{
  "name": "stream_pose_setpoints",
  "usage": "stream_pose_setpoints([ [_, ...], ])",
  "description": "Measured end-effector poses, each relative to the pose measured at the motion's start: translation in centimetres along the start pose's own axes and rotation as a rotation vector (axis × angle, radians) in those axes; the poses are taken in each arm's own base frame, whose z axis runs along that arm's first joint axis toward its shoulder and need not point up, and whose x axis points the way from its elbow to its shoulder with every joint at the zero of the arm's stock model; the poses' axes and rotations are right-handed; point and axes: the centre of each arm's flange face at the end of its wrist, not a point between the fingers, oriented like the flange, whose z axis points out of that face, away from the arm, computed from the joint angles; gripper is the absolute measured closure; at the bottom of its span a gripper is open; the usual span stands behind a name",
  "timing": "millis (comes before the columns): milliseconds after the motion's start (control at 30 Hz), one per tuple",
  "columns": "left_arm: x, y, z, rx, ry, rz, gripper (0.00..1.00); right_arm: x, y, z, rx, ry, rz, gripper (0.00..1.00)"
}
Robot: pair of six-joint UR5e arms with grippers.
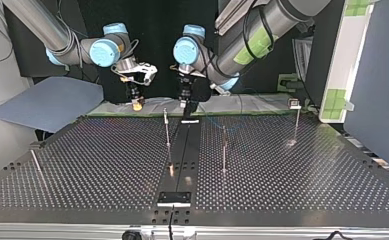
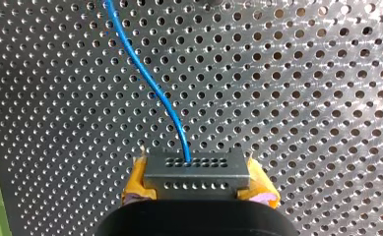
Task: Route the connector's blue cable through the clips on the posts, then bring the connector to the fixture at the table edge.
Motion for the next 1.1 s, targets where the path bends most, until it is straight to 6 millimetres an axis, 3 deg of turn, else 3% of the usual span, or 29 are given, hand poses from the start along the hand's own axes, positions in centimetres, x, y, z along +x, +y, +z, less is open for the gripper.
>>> stream_pose_setpoints([
  [267, 2.5, 0.1, 0.0, -0.006, 0.043, 0.023, 1.0, 0.1, 0.0, 0.0, -0.001, 0.0, 0.004, 1.0],
  [1100, 1.4, -0.3, 1.4, -0.002, 0.015, 0.004, 1.0, 0.4, 1.5, 0.3, -0.036, 0.008, 0.019, 1.0],
])
